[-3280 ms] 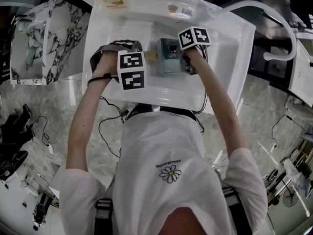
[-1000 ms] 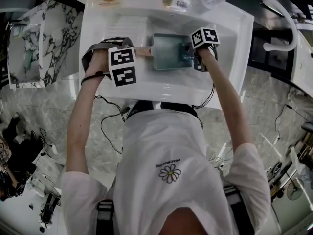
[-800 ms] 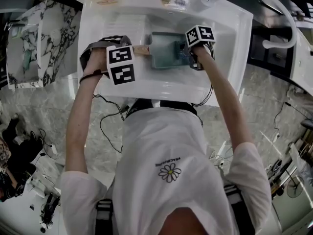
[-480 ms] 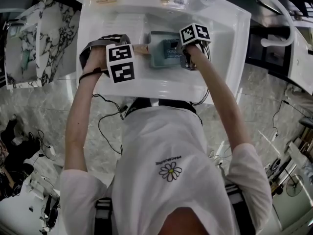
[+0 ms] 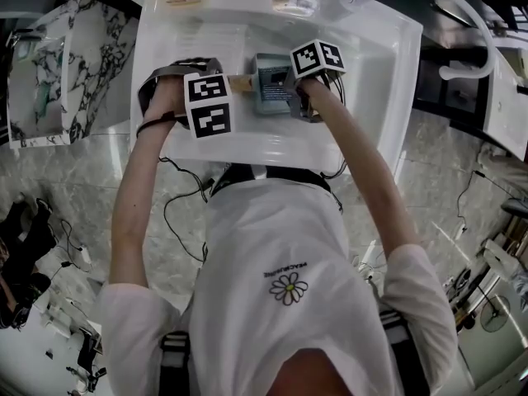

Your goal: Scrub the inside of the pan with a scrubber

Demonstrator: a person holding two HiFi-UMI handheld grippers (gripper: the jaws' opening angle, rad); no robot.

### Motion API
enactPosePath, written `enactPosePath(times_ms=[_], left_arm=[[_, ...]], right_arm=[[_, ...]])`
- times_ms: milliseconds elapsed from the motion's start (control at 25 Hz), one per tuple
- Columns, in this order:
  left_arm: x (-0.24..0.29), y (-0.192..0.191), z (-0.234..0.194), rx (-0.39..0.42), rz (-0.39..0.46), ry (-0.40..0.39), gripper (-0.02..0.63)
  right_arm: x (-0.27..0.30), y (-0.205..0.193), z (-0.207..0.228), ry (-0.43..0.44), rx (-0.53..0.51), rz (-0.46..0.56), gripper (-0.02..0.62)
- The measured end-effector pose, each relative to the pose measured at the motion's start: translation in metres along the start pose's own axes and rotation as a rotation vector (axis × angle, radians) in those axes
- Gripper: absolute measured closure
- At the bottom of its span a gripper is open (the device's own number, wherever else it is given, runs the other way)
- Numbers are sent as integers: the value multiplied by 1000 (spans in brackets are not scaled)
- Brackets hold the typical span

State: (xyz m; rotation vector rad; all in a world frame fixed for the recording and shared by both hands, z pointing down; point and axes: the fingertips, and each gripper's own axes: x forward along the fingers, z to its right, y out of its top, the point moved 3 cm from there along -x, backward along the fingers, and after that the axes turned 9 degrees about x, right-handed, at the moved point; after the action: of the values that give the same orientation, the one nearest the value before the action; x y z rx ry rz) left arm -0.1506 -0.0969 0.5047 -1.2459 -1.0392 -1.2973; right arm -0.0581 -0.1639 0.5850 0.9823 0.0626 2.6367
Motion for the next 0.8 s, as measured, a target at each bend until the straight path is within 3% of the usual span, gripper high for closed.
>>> enactPosePath(times_ms=[480,600,800], left_arm=[[0,0,1,-6,14,-5,468],[0,0,1,-6,14,-7,468],[0,0,2,-6,15,-11,468]], right_arm=[[-14,5,1,-3,-21,31,532],[-38,12,17,-55,-40,65,532],[-68,14,67,-219,-61,76,532]])
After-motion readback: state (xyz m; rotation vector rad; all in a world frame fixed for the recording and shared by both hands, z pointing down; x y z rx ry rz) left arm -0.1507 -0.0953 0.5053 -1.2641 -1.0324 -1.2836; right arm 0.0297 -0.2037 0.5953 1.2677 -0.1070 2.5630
